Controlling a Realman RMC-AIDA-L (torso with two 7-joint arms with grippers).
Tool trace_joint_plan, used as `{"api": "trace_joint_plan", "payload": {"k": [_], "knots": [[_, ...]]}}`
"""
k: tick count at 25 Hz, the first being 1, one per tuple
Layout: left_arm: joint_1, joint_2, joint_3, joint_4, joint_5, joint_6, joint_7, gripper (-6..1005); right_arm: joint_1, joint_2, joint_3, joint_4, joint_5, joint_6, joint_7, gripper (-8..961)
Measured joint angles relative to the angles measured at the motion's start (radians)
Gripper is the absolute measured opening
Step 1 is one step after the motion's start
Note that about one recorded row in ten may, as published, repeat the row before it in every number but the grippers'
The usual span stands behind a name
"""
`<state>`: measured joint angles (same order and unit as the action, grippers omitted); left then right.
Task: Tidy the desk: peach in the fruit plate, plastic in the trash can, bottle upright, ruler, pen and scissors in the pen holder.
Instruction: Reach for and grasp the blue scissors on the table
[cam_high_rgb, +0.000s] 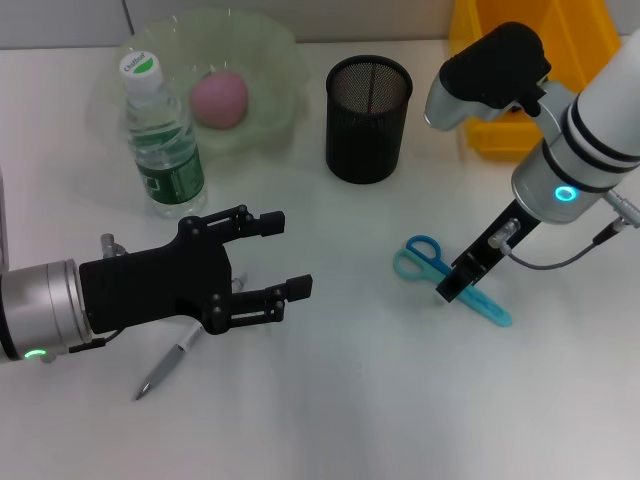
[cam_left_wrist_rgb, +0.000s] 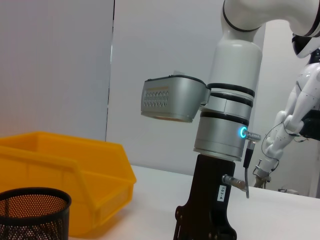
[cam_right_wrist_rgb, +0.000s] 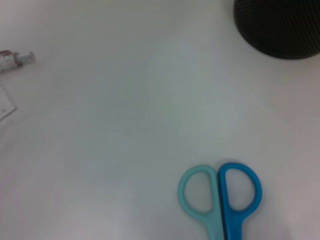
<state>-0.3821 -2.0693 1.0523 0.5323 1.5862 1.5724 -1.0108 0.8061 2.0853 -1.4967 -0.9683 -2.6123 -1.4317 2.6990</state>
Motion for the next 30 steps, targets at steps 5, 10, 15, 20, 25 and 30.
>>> {"api": "trace_joint_plan", "payload": {"k": [5,10,15,20,25,30], "knots": [[0.0,0.0,0.0,0.0,0.0,0.0,0.007,789,0.007,0.001,-0.017,0.011,0.0,0.004,0.004,585],[0.0,0.0,-0.002,0.0,0.0,0.0,0.011,789,0.008,0.001,-0.02,0.011,0.0,0.008,0.005,578],[0.0,0.0,-0.006,0.0,0.0,0.0,0.012,789,0.01,0.001,-0.02,0.018,0.0,0.013,0.005,570],[0.0,0.0,-0.01,0.0,0.0,0.0,0.012,789,0.012,0.001,-0.02,0.023,0.0,0.013,0.003,528],[0.0,0.0,-0.009,0.0,0.0,-0.001,0.012,789,0.012,0.001,-0.02,0.023,0.0,0.012,0.003,475],[-0.001,0.0,-0.009,0.0,0.0,-0.002,0.012,789,0.013,0.001,-0.021,0.023,0.0,0.013,0.001,442]]}}
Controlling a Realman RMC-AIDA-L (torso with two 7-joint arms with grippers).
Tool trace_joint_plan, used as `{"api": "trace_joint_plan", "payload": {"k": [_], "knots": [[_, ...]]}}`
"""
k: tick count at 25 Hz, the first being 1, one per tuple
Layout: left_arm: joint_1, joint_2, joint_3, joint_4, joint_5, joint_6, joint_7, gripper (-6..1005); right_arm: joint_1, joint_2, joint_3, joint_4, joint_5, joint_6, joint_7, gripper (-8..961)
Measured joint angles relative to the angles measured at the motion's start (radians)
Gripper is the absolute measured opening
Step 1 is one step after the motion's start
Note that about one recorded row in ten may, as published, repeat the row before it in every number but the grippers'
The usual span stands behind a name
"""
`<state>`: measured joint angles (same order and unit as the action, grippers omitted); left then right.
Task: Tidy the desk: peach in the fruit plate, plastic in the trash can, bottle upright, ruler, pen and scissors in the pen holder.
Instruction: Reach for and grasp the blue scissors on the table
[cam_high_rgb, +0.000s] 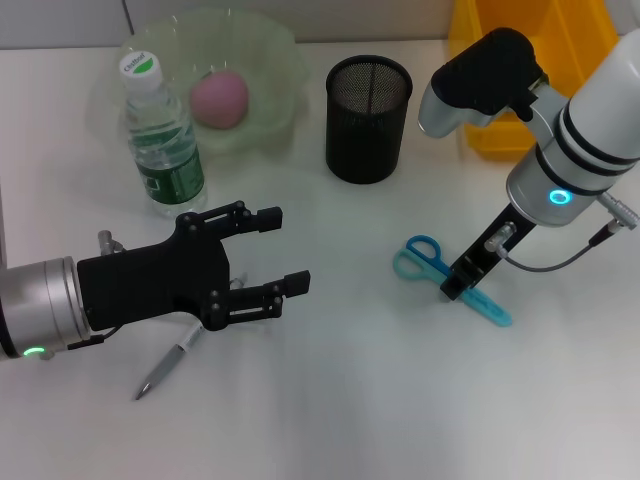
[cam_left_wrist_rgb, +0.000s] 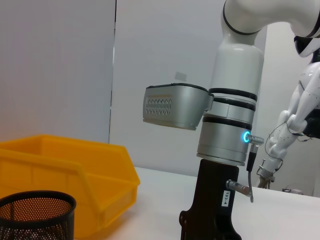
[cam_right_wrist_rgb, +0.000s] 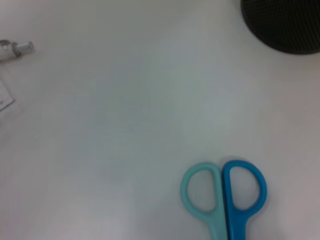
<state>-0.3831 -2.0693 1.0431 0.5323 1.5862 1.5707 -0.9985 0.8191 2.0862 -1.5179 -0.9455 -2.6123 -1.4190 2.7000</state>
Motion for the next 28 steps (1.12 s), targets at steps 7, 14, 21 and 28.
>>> {"api": "trace_joint_plan", "payload": {"k": [7,14,21,28], "knots": [[0.0,-0.001,-0.003,0.0,0.0,0.0,0.0,789,0.006,0.0,-0.002,0.001,0.0,0.0,-0.003,384],[0.0,-0.002,-0.003,0.0,-0.001,-0.01,0.011,789,0.009,0.0,-0.018,0.004,0.0,0.0,-0.003,349],[0.0,-0.002,-0.003,0.0,-0.002,-0.011,0.012,789,0.018,0.0,-0.026,0.008,0.0,0.002,-0.001,322],[-0.001,-0.002,-0.003,0.0,-0.003,-0.021,0.012,789,0.027,0.0,-0.027,0.022,0.0,0.002,-0.002,295]]}}
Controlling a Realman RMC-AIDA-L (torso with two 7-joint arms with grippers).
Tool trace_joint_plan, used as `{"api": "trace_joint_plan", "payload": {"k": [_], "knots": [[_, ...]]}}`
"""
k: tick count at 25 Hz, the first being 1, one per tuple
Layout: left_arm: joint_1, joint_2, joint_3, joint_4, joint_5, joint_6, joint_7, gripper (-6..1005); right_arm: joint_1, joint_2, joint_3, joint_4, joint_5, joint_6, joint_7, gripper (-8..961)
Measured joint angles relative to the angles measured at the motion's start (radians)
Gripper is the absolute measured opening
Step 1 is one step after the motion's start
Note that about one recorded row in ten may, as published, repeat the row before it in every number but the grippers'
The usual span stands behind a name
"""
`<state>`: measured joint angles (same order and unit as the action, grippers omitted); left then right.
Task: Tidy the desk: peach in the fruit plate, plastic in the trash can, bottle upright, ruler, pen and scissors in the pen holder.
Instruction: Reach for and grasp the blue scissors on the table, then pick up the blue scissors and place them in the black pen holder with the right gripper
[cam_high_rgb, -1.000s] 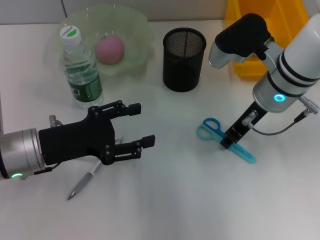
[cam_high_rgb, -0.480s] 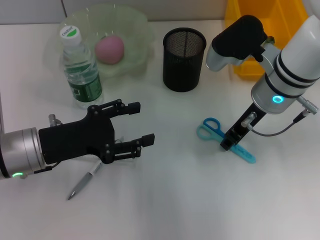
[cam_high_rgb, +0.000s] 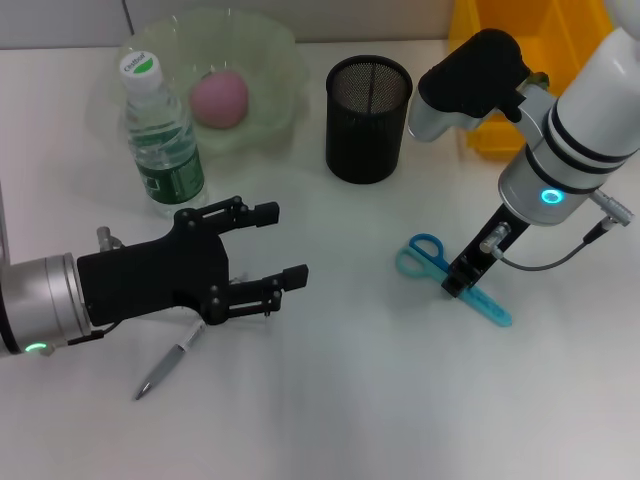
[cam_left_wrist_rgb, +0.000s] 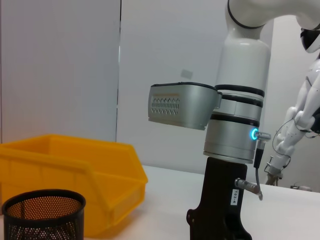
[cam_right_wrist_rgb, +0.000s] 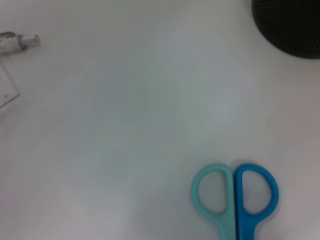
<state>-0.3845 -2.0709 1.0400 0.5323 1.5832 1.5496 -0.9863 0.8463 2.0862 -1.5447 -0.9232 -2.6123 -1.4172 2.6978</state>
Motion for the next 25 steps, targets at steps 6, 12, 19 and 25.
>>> {"api": "trace_joint_plan", "payload": {"k": [6,12,19,25], "knots": [[-0.004,0.0,0.0,0.0,0.0,-0.004,0.0,789,0.018,0.0,0.0,0.033,0.0,0.0,0.0,259],[-0.008,0.0,0.0,0.0,0.0,-0.005,0.0,789,0.012,0.001,0.0,0.018,0.001,0.001,-0.001,237],[-0.011,0.0,0.0,0.0,0.0,-0.017,0.0,790,0.012,0.001,0.0,0.022,0.002,0.015,-0.004,218],[-0.011,0.0,0.0,0.0,-0.001,-0.019,0.0,790,-0.011,0.002,0.001,-0.017,0.01,0.035,-0.017,219]]}}
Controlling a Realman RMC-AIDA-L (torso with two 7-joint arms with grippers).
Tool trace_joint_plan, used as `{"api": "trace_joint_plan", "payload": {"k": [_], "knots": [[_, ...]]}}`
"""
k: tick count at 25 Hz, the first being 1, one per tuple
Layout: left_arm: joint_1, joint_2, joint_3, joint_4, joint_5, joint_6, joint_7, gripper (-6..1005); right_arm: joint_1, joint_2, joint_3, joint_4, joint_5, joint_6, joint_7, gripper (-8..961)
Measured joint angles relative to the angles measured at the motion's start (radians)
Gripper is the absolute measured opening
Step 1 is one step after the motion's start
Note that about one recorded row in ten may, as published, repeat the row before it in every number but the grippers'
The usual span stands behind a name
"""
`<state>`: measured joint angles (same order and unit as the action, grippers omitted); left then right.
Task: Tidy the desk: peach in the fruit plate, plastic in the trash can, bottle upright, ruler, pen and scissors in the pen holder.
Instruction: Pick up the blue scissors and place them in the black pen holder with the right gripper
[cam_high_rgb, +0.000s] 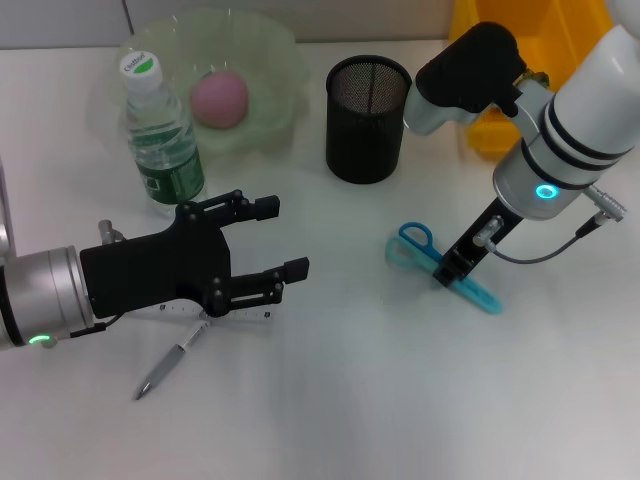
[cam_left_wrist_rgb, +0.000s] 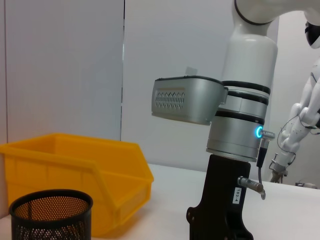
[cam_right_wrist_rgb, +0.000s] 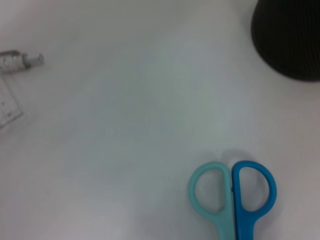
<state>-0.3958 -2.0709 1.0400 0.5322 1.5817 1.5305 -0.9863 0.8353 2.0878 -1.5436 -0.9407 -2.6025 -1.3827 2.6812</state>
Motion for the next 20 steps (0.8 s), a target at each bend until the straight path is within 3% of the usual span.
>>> {"api": "trace_joint_plan", "payload": {"k": [5,8,20], "knots": [[0.006,0.0,0.0,-0.002,-0.018,0.0,0.0,790,-0.077,-0.001,0.008,-0.122,0.02,0.018,-0.002,220],[0.011,0.001,0.0,-0.003,-0.032,0.004,0.0,790,-0.161,-0.006,0.03,-0.212,0.119,0.035,-0.048,221],[0.014,0.004,0.0,-0.004,-0.046,0.012,0.0,790,-0.378,-0.006,0.173,-0.336,0.338,0.036,-0.239,223]]}}
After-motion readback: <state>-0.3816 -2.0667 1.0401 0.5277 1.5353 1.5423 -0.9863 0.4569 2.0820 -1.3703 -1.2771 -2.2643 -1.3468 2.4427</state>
